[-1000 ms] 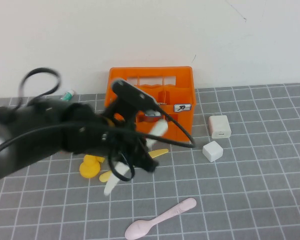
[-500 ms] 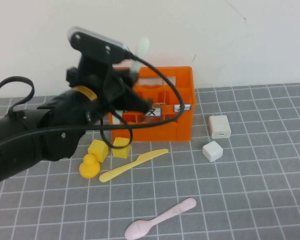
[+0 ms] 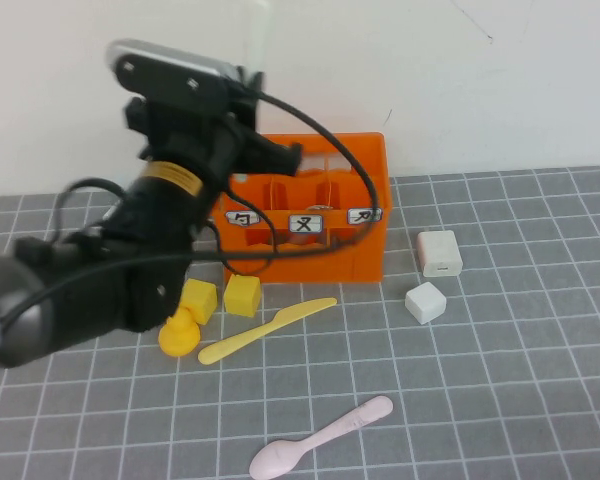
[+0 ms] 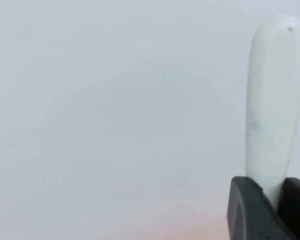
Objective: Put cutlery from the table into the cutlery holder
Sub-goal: Place the knife on the box
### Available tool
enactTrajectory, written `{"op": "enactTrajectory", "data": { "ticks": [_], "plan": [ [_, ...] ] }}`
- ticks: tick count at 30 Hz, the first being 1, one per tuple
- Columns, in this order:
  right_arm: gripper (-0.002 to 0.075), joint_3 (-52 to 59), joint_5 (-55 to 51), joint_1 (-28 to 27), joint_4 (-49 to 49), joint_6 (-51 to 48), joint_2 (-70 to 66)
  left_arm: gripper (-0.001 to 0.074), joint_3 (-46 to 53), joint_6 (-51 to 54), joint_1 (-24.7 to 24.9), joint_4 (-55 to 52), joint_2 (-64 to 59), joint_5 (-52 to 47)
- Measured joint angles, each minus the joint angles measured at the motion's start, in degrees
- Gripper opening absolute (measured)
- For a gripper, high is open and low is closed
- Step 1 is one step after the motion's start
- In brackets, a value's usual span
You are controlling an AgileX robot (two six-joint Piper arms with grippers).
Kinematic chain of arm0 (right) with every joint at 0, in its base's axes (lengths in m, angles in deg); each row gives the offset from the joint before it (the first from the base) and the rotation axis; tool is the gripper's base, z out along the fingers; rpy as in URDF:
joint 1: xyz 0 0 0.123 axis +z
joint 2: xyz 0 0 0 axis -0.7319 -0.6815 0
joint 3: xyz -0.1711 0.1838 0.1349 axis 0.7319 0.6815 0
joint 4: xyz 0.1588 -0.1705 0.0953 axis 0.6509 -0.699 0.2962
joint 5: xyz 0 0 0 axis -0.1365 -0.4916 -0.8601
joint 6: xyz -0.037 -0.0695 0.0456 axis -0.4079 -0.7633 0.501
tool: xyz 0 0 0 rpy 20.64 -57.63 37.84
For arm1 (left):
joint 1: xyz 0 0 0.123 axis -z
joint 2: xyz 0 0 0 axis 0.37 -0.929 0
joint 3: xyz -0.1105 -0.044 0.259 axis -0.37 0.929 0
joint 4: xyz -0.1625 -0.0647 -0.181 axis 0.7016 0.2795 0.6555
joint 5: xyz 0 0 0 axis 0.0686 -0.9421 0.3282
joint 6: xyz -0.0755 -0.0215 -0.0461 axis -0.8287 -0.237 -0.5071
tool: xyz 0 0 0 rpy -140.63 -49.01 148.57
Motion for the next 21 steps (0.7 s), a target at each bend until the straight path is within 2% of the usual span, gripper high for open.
{"op": "enactTrajectory", "data": {
  "ticks": [3,8,21],
  "plan": [
    [0.0145,0.0,0.0,0.0,0.0,0.0,0.0,0.0090,0.0,-3.8,0.4,-7.2,-2.5,5.0],
    [0.0145,0.0,0.0,0.0,0.0,0.0,0.0,0.0090,-1.2,-8.2,1.6,-10.8,-5.7,11.1],
    [0.0145,0.0,0.0,0.0,0.0,0.0,0.0,0.0090,-15.2,-23.4,1.9,-15.7,-18.9,13.2]
  ]
}}
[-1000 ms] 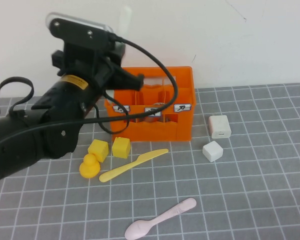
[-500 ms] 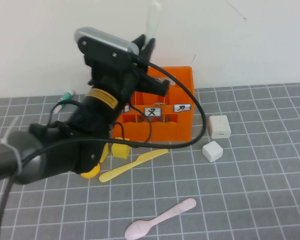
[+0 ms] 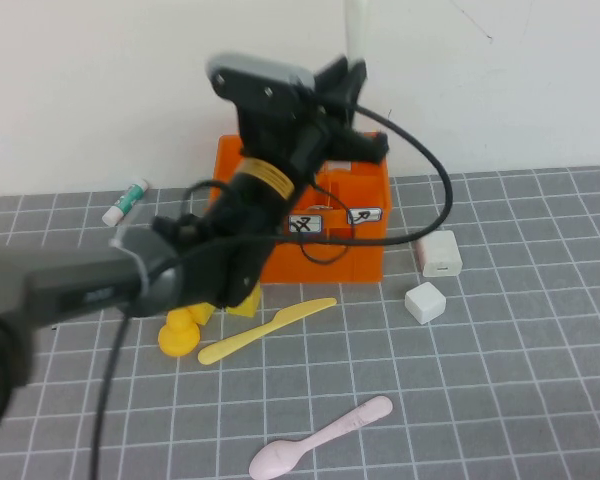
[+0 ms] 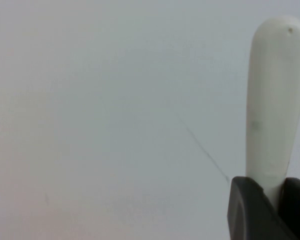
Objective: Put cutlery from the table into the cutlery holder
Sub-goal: Place the knife on the box, then pick up the knife
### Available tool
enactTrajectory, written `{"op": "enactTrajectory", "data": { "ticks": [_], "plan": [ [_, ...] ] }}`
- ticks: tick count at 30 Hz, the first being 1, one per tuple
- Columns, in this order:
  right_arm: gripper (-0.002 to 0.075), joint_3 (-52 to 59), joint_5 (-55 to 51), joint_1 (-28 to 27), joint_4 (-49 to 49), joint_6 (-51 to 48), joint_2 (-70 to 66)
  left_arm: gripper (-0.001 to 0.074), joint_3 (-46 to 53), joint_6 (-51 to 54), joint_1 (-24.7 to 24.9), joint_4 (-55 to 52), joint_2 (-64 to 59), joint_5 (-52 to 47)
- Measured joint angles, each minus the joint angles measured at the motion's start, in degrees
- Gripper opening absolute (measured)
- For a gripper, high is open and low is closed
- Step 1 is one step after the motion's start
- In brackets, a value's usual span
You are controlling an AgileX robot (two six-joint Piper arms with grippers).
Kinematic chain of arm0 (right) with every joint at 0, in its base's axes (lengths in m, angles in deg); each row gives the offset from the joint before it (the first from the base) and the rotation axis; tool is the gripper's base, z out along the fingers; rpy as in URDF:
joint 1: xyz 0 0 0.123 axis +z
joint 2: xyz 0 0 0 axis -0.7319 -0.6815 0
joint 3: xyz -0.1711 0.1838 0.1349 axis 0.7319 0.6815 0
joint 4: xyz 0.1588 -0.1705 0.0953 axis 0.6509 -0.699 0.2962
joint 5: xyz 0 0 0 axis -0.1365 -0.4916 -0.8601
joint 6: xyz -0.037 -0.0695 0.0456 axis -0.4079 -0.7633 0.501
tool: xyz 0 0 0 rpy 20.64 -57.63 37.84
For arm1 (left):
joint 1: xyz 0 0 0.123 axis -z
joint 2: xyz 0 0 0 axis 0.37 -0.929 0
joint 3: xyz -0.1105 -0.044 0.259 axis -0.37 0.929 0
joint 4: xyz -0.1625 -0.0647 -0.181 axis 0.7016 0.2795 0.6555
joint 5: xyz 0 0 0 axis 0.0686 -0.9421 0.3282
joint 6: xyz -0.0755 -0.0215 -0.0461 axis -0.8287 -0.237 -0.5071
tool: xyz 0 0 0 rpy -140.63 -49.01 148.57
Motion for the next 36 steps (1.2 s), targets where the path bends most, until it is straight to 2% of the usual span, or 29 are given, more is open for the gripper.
{"op": "enactTrajectory", "data": {
  "ticks": [12,15,18,22,25,27,30,32,36],
  "plan": [
    [0.0145,0.0,0.0,0.0,0.0,0.0,0.0,0.0109,-0.8,1.8,0.5,4.0,-7.2,-0.9],
    [0.0145,0.0,0.0,0.0,0.0,0.0,0.0,0.0179,-0.8,3.2,0.5,3.3,-7.2,-0.9],
    [0.0145,0.0,0.0,0.0,0.0,0.0,0.0,0.0294,-0.8,3.2,0.5,2.2,-7.2,-3.0],
    [0.0145,0.0,0.0,0.0,0.0,0.0,0.0,0.0434,-0.6,2.0,0.5,1.5,-4.9,-12.2],
    [0.0145,0.0,0.0,0.0,0.0,0.0,0.0,0.0472,0.2,1.6,0.2,-1.9,-0.4,-20.0],
    [0.0145,0.0,0.0,0.0,0.0,0.0,0.0,0.0470,0.4,-0.2,-0.1,-4.9,3.0,-25.6],
    [0.0145,0.0,0.0,0.0,0.0,0.0,0.0,0.0409,0.4,-6.3,-0.5,-13.4,10.3,-38.5],
    [0.0145,0.0,0.0,0.0,0.0,0.0,0.0,0.0336,0.4,-13.4,-0.6,-21.0,15.1,-48.5],
    [0.0145,0.0,0.0,0.0,0.0,0.0,0.0,0.0199,0.4,-21.0,-0.2,-27.3,21.8,-69.1]
  ]
}}
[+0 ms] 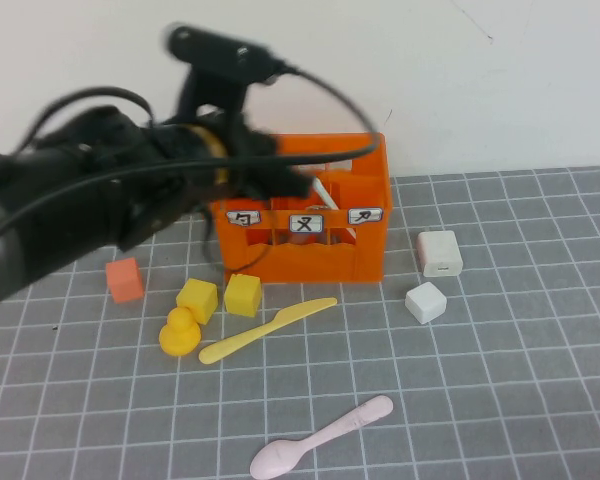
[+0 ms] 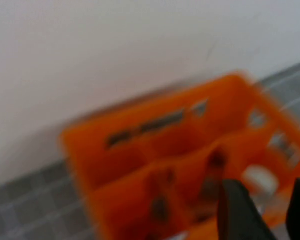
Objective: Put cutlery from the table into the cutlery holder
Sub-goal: Pick up the knife
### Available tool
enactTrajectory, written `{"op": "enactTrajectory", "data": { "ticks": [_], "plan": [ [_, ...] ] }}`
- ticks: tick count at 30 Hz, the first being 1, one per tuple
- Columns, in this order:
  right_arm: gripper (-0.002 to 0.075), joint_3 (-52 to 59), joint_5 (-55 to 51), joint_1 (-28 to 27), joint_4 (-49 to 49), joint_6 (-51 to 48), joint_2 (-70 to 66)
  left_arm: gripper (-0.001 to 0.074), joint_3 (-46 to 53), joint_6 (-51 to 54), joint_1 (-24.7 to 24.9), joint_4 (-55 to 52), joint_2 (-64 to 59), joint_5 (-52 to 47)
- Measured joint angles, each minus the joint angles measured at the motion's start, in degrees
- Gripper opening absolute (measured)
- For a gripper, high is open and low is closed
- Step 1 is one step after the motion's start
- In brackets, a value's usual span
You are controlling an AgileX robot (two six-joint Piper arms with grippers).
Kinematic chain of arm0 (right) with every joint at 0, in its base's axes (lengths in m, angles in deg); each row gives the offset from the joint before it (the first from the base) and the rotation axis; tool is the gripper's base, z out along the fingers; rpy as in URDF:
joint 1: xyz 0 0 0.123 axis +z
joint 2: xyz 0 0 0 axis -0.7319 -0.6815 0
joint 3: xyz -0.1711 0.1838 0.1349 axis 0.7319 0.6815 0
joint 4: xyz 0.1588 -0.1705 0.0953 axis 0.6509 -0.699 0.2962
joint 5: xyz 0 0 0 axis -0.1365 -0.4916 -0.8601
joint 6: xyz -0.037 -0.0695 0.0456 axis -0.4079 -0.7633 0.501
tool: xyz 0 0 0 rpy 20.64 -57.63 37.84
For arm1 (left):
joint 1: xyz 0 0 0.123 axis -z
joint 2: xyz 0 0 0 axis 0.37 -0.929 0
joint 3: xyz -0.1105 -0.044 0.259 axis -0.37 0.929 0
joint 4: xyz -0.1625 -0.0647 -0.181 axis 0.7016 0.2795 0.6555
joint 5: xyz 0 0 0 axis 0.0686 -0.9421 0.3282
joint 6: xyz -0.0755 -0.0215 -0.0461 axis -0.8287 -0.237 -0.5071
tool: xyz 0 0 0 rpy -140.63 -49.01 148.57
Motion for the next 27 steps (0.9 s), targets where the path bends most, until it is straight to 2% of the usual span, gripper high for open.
{"op": "enactTrajectory", "data": {
  "ticks": [2,7,13,17,20,23,27],
  "plan": [
    [0.0145,0.0,0.0,0.0,0.0,0.0,0.0,0.0158,0.0,1.1,0.0,-0.5,1.4,-9.8],
    [0.0145,0.0,0.0,0.0,0.0,0.0,0.0,0.0132,0.0,10.4,0.0,4.0,0.7,-25.2],
    [0.0145,0.0,0.0,0.0,0.0,0.0,0.0,0.0126,0.0,33.6,0.0,22.0,-2.8,-34.0],
    [0.0145,0.0,0.0,0.0,0.0,0.0,0.0,0.0125,0.0,50.5,0.0,35.4,-6.3,-44.2],
    [0.0145,0.0,0.0,0.0,0.0,0.0,0.0,0.0125,0.0,59.5,0.3,40.1,-8.8,-51.2],
    [0.0145,0.0,0.0,0.0,0.0,0.0,0.0,0.0125,0.0,63.8,0.4,40.5,-10.0,-54.0],
    [0.0145,0.0,0.0,0.0,0.0,0.0,0.0,0.0125,0.0,65.0,-0.2,38.3,-10.1,-51.3]
  ]
}}
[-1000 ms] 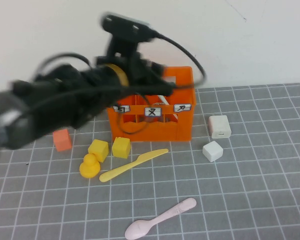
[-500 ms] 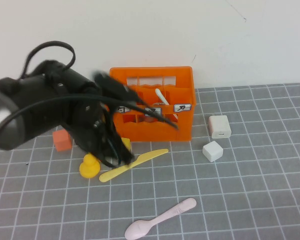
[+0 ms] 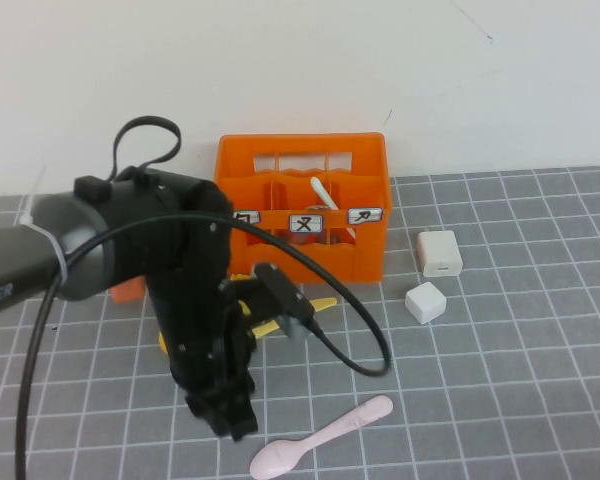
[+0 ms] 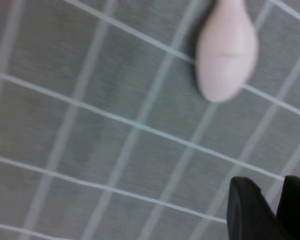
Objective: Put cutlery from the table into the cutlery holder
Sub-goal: Pick up the knife
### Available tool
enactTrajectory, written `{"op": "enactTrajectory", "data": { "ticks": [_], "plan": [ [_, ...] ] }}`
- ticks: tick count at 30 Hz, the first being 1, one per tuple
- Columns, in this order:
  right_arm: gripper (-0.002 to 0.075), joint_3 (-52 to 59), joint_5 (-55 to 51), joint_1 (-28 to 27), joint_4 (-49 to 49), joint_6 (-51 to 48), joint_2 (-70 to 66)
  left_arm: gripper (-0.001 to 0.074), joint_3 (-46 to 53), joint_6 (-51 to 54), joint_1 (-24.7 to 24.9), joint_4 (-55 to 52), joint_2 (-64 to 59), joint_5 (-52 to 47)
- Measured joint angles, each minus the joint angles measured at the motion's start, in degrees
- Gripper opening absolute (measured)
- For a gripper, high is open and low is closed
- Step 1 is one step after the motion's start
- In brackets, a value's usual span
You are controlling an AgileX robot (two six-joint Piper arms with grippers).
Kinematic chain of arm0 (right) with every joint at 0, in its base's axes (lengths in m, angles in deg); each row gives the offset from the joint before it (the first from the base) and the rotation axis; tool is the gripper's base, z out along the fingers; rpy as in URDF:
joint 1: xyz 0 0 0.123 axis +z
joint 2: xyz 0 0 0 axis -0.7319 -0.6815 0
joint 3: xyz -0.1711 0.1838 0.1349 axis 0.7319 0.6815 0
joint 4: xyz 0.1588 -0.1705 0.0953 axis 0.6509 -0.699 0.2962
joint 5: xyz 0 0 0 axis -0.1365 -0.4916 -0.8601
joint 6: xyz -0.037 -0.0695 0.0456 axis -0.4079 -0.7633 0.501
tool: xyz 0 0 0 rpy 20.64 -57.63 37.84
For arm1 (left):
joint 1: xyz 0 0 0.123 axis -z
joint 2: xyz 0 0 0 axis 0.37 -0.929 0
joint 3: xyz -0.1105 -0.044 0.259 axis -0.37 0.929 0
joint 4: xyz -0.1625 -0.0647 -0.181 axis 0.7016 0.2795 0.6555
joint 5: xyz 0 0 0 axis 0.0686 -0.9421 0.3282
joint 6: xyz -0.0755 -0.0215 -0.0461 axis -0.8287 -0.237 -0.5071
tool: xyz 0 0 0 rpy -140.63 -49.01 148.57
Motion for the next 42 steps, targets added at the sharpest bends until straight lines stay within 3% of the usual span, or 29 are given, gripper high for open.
{"op": "enactTrajectory", "data": {
  "ticks": [12,16,20,23,29,34,38,42],
  "plan": [
    [0.0145,0.0,0.0,0.0,0.0,0.0,0.0,0.0144,0.2,0.2,-6.6,-2.0,-1.1,21.7],
    [0.0145,0.0,0.0,0.0,0.0,0.0,0.0,0.0254,0.2,0.2,-7.5,-1.8,-3.5,25.0],
    [0.0145,0.0,0.0,0.0,0.0,0.0,0.0,0.0440,0.3,-0.9,-7.9,-1.8,-6.8,28.0],
    [0.0145,0.0,0.0,0.0,0.0,0.0,0.0,0.0482,0.3,-1.8,-7.9,-1.8,-9.1,31.0],
    [0.0145,0.0,0.0,0.0,0.0,0.0,0.0,0.0424,0.3,-2.4,-7.8,-1.6,-11.8,33.2],
    [0.0145,0.0,-0.1,0.0,0.0,0.0,0.0,0.0318,0.2,-3.9,-7.4,-1.3,-12.4,32.7],
    [0.0145,0.0,-0.1,0.0,0.0,0.0,0.0,0.0188,0.1,-5.9,-7.3,-1.1,-12.4,32.2],
    [0.0145,0.0,-0.1,0.0,0.0,0.0,0.0,0.0183,0.1,-8.4,-7.2,-1.6,-12.3,31.9]
  ]
}}
